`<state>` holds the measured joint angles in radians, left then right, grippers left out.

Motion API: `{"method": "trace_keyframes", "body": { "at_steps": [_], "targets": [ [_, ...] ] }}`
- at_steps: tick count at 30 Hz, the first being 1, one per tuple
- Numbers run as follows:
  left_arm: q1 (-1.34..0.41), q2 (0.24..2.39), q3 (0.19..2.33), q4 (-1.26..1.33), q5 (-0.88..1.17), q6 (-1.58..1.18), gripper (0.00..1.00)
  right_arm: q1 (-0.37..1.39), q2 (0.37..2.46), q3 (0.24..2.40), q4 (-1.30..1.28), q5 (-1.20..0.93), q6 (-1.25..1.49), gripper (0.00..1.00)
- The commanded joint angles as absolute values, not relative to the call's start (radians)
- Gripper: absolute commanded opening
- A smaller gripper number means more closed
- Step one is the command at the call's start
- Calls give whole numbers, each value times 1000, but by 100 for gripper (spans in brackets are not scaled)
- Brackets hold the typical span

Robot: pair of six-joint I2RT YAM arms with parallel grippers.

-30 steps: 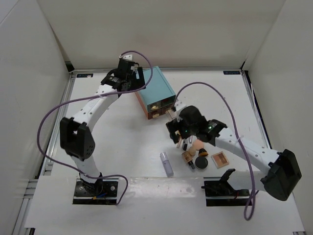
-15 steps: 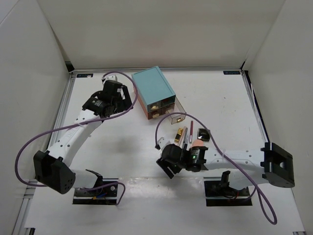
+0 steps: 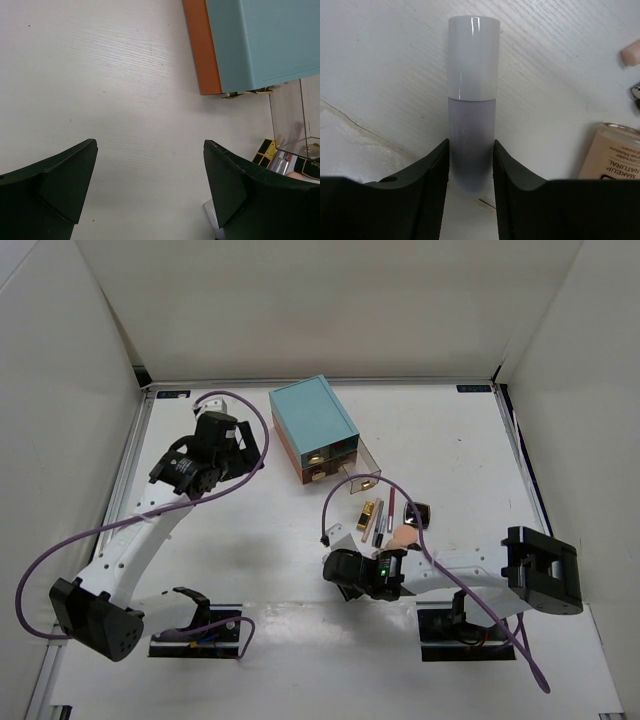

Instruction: Organize the makeup

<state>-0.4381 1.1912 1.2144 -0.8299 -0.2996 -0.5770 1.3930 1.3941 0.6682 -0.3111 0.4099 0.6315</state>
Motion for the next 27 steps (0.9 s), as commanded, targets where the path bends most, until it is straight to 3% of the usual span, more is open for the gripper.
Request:
{"method": "trace_keyframes", "body": {
  "at_steps": [1, 3, 4, 7, 19, 27],
  "targets": [
    [-445, 1178, 1203, -841, -304, -578, 98, 1430, 1371, 675, -337, 466, 693, 20],
    [-443, 1187, 1195, -828, -301, -577, 98, 1430, 1353, 707, -374, 469, 675, 12],
    [-442, 1190, 1196, -813, -295, -577, 98, 1430, 1344, 719, -393, 485, 669, 4],
    [-443, 1209, 1200, -782, -276, -574, 98, 1430, 1307, 779, -483, 552, 650, 1],
    [-442, 1276, 1247, -730, -268, -569, 98, 1191, 1105, 1075, -661, 442, 325, 0],
    [-443, 1325, 1305, -690, -267, -552, 98, 851, 1227, 1339, -773, 338, 132, 0]
  ]
}}
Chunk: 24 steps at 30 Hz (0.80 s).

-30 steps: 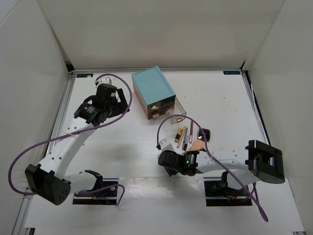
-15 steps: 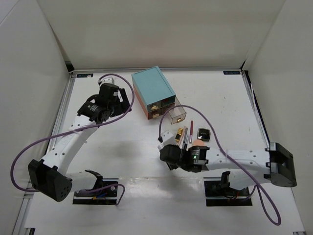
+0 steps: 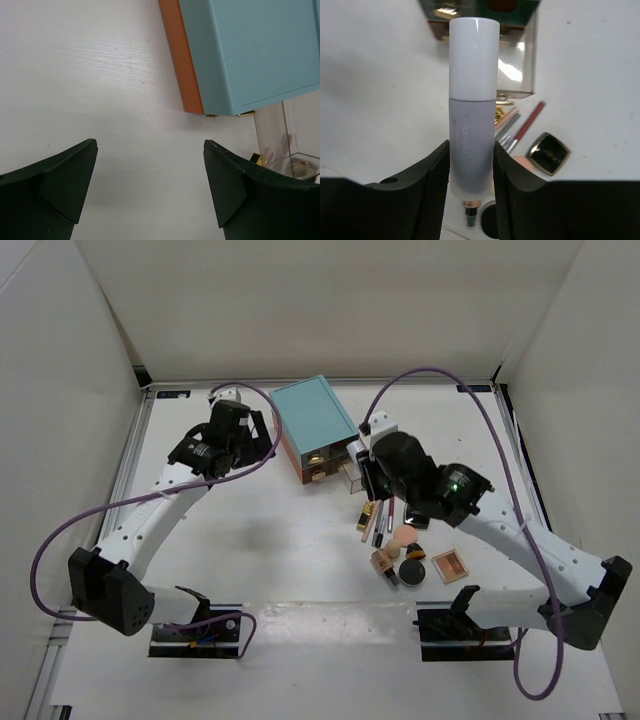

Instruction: Organize the makeup

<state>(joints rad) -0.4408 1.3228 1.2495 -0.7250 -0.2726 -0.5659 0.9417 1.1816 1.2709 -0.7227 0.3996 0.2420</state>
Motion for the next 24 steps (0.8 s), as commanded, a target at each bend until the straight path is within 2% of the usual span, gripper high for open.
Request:
{"method": "trace_keyframes", "body": {
  "at_steps": [1, 3, 9, 15, 24],
  "targets": [
    [-443, 1331, 1310, -687, -268, -549, 98, 816, 1264, 1374, -773, 325, 105, 0],
    [-443, 1341, 1319, -681, -270, -545, 98, 712, 1307, 1414, -785, 197, 62, 0],
    [-443, 1374, 1338, -672, -275, -529, 98, 614, 1500, 1546, -834, 49, -69, 1],
    [-443, 1399, 1362, -675, -278, -520, 98, 565, 1644, 1676, -966, 55, -75, 2],
    [-443, 1430, 1370, -669, -294, -508, 98, 558, 1730, 1721, -1055, 0, -55, 5]
  ]
}}
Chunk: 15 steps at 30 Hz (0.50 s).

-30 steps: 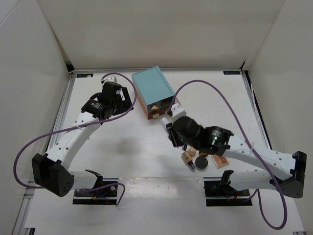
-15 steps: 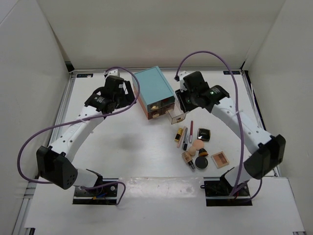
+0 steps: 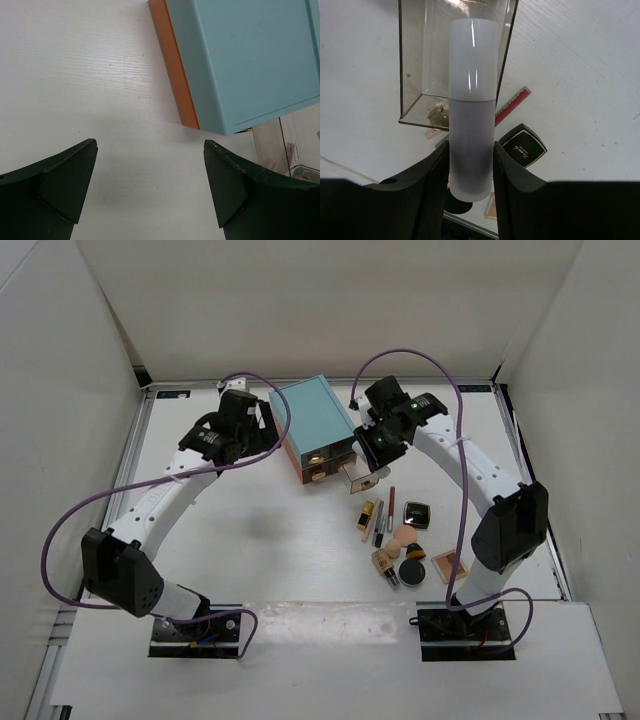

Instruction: Organize the makeup

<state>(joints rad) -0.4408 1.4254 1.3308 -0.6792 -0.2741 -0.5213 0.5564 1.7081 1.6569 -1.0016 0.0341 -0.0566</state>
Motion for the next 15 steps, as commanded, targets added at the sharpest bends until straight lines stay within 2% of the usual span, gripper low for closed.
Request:
{"method": "trace_keyframes", "body": {
  "at_steps": [1, 8, 15],
  "targets": [
    [-443, 1436, 1371, -666, -299, -509, 98, 558, 1739, 1724, -1061, 0, -52, 5],
    [-442, 1473, 1374, -657, -304, -495, 98, 561, 1821, 1798, -1086, 0, -22, 5],
    [-437, 1473, 1377, -653, -301, -485, 98, 586, 1914, 1937, -1052, 92, 77, 6]
  ]
}}
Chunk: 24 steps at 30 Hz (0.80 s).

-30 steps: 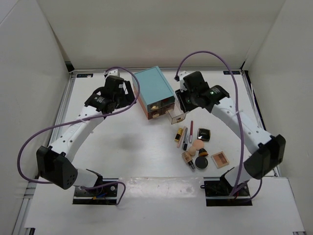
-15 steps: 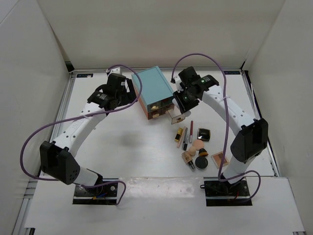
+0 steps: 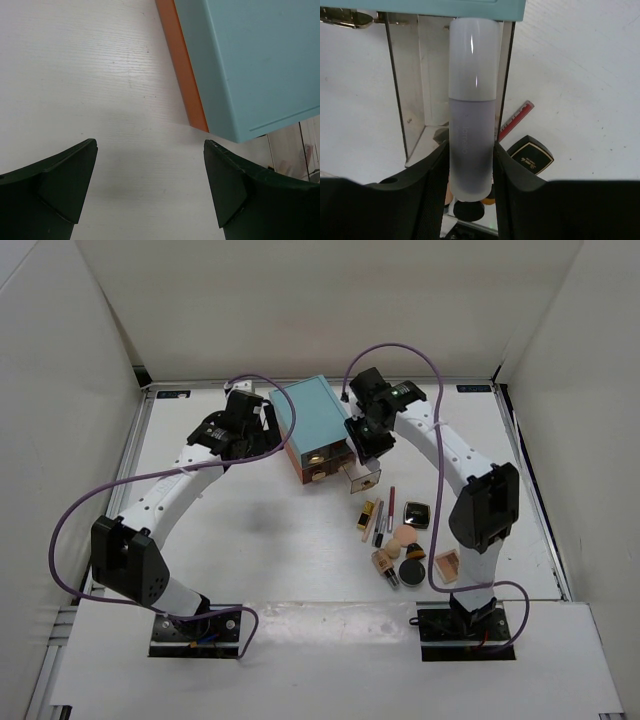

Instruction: Organize the makeup

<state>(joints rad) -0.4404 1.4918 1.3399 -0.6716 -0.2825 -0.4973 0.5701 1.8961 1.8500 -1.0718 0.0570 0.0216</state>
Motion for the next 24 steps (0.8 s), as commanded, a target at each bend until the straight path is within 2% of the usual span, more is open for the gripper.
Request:
{"method": "trace_keyframes", "body": {
  "at_steps": [1, 5, 10, 14, 16, 19, 20, 24],
  "targets": [
    [-440, 1470, 1376, -653, -299, -485, 98, 589, 1939, 1950, -1049, 95, 92, 7],
    [-436, 1457, 1374, -660, -284, -486, 98, 595, 1982, 1976, -1031, 129, 123, 14],
    [-436, 1442, 1370, -660, -262, -486, 98, 595, 1985, 1976, -1006, 129, 129, 27],
    [-436, 1430, 1368, -663, -265, -486, 98, 601, 1958, 1968, -1006, 130, 123, 54],
    [-436, 1430, 1370, -660, -268, -488, 98, 607, 1933, 1960, -1000, 126, 113, 71],
    [-437, 1430, 1370, -657, -267, -491, 98, 601, 1881, 1939, -982, 123, 104, 78],
    [-436, 1427, 1374, -657, -265, -491, 98, 604, 1847, 1921, -979, 123, 104, 86],
    [-437, 1417, 1367, -654, -265, -491, 98, 601, 1713, 1800, -939, 127, 116, 87]
  ]
}}
